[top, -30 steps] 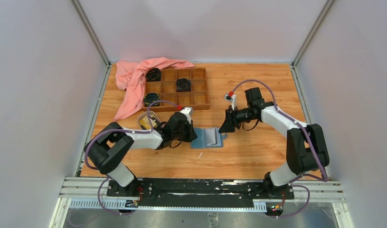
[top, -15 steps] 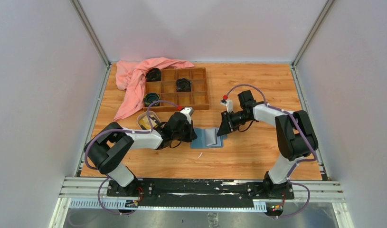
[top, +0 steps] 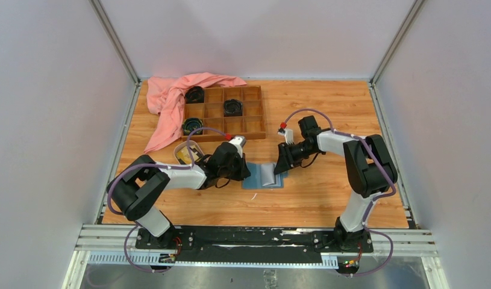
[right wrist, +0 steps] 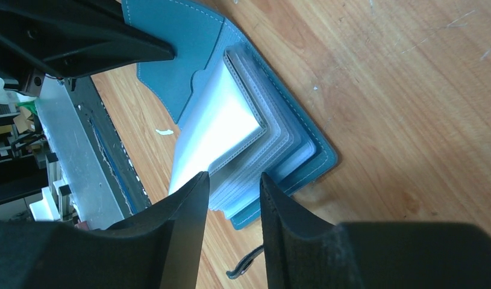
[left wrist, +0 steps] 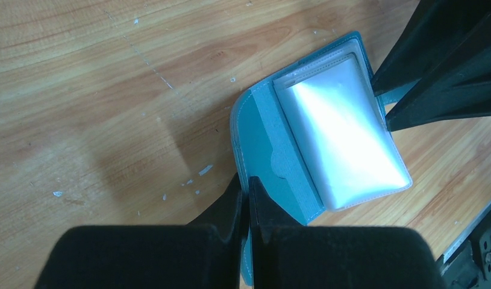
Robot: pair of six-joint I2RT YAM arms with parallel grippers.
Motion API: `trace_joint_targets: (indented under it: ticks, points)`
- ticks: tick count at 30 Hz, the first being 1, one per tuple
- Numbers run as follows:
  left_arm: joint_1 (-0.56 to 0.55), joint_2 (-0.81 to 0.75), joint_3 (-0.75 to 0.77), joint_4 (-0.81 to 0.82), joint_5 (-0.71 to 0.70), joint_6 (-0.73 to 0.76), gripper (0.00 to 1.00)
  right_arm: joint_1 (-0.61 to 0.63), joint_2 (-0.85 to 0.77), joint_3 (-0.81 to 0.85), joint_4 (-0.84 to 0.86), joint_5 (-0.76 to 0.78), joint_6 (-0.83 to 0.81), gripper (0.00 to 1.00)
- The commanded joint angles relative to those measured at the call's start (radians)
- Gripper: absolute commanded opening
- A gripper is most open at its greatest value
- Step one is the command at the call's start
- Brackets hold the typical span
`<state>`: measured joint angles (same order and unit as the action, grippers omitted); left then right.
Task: Put the credit cards into the card holder
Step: Open the card holder at the center of the board.
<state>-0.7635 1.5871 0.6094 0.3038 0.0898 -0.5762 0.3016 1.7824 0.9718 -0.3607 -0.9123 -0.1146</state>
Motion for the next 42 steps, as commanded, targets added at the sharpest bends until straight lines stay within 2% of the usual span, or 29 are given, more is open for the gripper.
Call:
trace_joint_targets:
  ticks: [1,5,9,16,22,27,37,42]
  points:
    - [-0.014,0.002,-0.009,-0.047,0.017,0.005,0.02,0.023,0.022,0.025,-0.035,-0.001,0.016,0.41]
    - [-0.017,0.000,-0.006,-0.047,0.023,0.003,0.02,0.034,0.027,0.029,-0.036,-0.035,0.023,0.43]
    - [-0.019,0.000,-0.004,-0.041,0.036,-0.003,0.03,0.037,0.024,0.036,-0.035,-0.140,0.041,0.43]
    - [-0.019,-0.015,-0.006,-0.023,0.065,-0.031,0.12,0.068,-0.002,0.055,-0.034,-0.277,0.062,0.42]
    - [-0.010,-0.082,-0.024,-0.023,0.083,-0.077,0.36,0.131,0.005,0.085,-0.034,-0.308,0.069,0.42]
    - [0.023,-0.175,-0.068,-0.025,0.078,-0.120,0.48,0.196,0.039,0.127,-0.036,-0.303,0.066,0.44]
    - [0.079,-0.379,-0.178,-0.038,0.061,-0.115,0.47,0.243,0.146,0.169,-0.081,-0.256,0.019,0.48]
    - [0.079,-0.509,-0.206,-0.038,0.103,-0.117,0.44,0.239,0.018,0.236,-0.283,-0.188,-0.225,0.46]
